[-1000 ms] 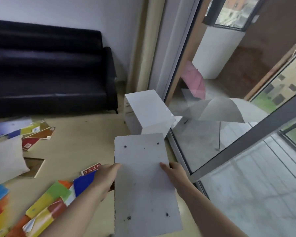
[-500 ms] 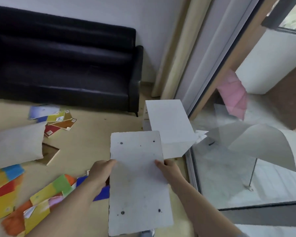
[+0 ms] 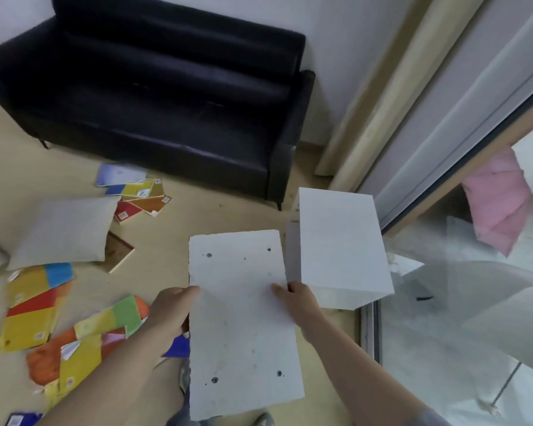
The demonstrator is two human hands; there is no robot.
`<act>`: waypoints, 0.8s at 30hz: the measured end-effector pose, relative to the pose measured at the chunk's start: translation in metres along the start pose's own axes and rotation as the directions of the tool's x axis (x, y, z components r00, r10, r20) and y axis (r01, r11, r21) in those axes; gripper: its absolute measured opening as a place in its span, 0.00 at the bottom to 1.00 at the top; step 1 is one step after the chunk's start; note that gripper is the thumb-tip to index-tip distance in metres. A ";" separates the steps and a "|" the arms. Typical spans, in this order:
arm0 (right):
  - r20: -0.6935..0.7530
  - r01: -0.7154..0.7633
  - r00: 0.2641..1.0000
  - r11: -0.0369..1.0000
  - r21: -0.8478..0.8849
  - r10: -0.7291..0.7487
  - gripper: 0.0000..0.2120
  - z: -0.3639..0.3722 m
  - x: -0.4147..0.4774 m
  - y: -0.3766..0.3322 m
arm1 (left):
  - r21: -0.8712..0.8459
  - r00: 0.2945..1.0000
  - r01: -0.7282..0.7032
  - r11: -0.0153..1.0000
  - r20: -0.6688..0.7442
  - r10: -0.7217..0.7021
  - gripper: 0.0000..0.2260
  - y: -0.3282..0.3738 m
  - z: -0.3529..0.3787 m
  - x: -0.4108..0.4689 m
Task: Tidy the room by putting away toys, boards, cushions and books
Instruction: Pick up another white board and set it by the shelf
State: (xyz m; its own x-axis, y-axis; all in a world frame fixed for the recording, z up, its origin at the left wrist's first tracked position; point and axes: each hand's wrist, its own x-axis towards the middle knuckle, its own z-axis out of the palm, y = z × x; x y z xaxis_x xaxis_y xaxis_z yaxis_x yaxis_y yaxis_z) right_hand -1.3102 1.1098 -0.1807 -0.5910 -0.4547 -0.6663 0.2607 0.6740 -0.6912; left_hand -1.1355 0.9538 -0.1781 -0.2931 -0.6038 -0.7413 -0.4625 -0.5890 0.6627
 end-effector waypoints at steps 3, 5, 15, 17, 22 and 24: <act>-0.001 -0.042 0.999 0.999 0.000 0.042 0.13 0.015 0.028 -0.013 | -0.002 0.999 0.035 0.999 -0.010 -0.035 0.10 0.013 -0.010 0.033; 0.005 -0.070 0.998 0.997 -0.018 0.070 0.14 0.028 0.045 -0.025 | 0.025 0.998 0.067 0.997 -0.008 -0.067 0.14 0.022 -0.017 0.056; -0.017 -0.146 0.989 0.988 -0.044 0.145 0.14 0.088 0.148 -0.098 | 0.253 0.999 -0.034 0.967 -0.027 0.042 0.13 0.113 -0.047 0.174; -0.006 -0.131 0.991 0.991 -0.032 0.131 0.12 0.093 0.169 -0.111 | 0.254 0.996 -0.067 0.965 -0.036 0.078 0.11 0.127 -0.044 0.197; -0.001 -0.101 0.995 0.992 -0.072 0.101 0.10 0.099 0.235 -0.142 | 0.340 0.990 -0.078 0.937 -0.088 0.114 0.12 0.155 -0.031 0.261; 0.013 -0.106 0.994 0.991 -0.084 0.108 0.09 0.101 0.268 -0.151 | 0.354 0.985 -0.077 0.932 -0.117 0.126 0.11 0.164 -0.025 0.289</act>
State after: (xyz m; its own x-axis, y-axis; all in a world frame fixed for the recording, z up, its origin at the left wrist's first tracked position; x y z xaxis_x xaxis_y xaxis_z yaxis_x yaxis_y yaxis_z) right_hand -1.4308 0.8275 -0.2829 -0.5491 -0.3872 -0.7406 0.2572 0.7649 -0.5906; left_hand -1.2753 0.6694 -0.2808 -0.2491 -0.7317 -0.6344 -0.7045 -0.3126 0.6372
